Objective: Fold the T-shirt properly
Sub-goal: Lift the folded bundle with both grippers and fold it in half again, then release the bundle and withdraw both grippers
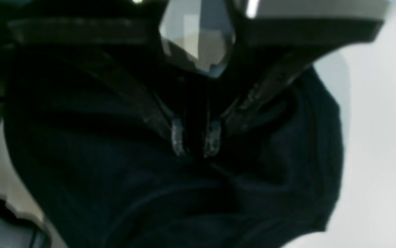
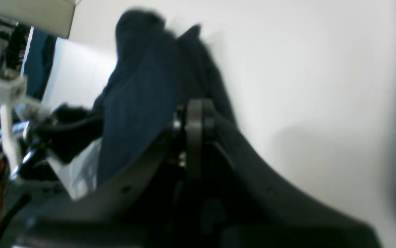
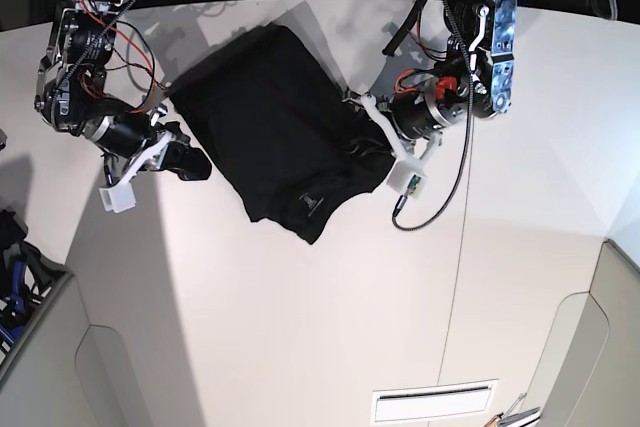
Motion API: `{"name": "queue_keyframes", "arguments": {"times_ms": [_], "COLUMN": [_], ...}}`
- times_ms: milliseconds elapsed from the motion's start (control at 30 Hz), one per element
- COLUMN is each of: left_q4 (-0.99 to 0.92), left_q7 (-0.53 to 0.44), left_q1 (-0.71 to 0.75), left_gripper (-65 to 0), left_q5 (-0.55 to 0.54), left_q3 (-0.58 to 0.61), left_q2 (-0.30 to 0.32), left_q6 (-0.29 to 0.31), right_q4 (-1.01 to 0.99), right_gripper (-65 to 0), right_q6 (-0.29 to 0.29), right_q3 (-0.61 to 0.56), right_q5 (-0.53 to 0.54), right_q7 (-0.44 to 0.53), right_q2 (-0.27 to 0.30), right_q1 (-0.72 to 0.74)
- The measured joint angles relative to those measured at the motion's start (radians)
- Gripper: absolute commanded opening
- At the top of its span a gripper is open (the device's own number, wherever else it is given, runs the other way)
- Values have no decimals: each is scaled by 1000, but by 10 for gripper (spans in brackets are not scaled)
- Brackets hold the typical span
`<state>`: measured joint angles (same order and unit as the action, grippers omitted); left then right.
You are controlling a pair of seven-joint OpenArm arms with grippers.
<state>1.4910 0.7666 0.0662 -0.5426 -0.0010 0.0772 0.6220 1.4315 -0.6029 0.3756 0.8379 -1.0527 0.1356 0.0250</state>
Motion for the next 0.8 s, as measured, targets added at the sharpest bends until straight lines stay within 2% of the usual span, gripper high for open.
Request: {"name": "queue_keyframes", "arguments": {"times_ms": [267, 433, 533, 633, 800], "left_q4": [-156, -124, -44, 48, 170], "left_q7": [23, 117, 116, 117, 121], "left_q1": [-217, -230, -201, -149, -76], "left_gripper": [-566, -566, -566, -566, -566], "left_q5": [53, -22, -37, -37, -36], "left_q3": [-1, 0, 0, 2, 0], "left_q2": [8, 8, 15, 57, 163], "left_q6": [-22, -8, -5, -5, -13], "right_q4": [0, 0, 0, 0, 0], "right_gripper": [-650, -650, -650, -650, -650], "right_q6": [0, 0, 0, 0, 0], "right_q3": [1, 1, 1, 1, -52], "right_q5": [19, 24, 30, 30, 28], "right_q7": [-3, -3, 11, 12, 24], "right_q2": [0, 0, 0, -25, -110], "right_q1": [-89, -108, -108, -105, -97]}}
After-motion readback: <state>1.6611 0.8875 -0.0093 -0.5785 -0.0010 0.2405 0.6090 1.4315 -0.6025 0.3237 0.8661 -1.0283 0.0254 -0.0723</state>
